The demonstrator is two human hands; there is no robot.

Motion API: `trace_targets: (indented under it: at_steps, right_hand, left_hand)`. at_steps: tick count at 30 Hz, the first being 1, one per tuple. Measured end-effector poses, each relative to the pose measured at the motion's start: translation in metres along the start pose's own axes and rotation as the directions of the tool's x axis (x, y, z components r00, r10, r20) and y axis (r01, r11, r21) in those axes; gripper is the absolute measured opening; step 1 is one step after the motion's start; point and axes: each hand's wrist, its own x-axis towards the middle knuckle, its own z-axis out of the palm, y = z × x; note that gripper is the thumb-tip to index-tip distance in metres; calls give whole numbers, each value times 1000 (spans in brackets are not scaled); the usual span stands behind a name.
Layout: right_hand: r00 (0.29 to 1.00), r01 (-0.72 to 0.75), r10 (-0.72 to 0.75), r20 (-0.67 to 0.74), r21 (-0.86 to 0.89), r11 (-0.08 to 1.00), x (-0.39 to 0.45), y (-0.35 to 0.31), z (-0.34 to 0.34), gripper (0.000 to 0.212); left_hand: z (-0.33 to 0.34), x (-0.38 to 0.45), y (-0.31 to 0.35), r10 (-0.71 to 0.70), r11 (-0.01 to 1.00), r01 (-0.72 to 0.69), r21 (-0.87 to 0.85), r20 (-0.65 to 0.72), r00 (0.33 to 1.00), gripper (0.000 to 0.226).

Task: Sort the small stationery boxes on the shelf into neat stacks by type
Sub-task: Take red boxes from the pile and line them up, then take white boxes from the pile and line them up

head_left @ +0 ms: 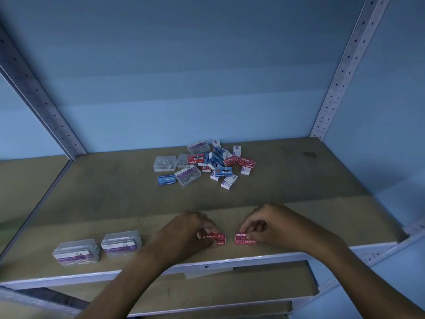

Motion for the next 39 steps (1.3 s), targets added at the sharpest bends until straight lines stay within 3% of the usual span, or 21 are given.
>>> trace_targets:
  at_steps: [9, 17, 24, 30, 39]
  right_hand:
    - [999, 39, -39, -1, 0, 999, 16, -4, -12, 20]
    - [987, -27, 14, -160, -79, 997, 32, 18, -24, 21]
    - [971, -102, 59, -232, -179, 978, 46, 33, -6, 43]
    - [948, -98, 47, -315, -149, 984, 76, 23, -10, 39]
    - [912, 41, -101, -398, -155, 987, 123, -5, -11, 31]
  left_hand:
    - [-6, 2, -8, 32, 999, -33, -7, -82, 996, 24]
    - [-19, 17, -21, -98, 994, 109, 33, -239, 966, 46]
    - [-16, 43, -44, -208, 961, 251, 117, -295, 933, 57]
    - [-32, 71, -69, -392, 834, 500, 235, -386, 835, 71]
    - [-37, 82, -85, -426, 791, 541, 285, -379, 822, 67]
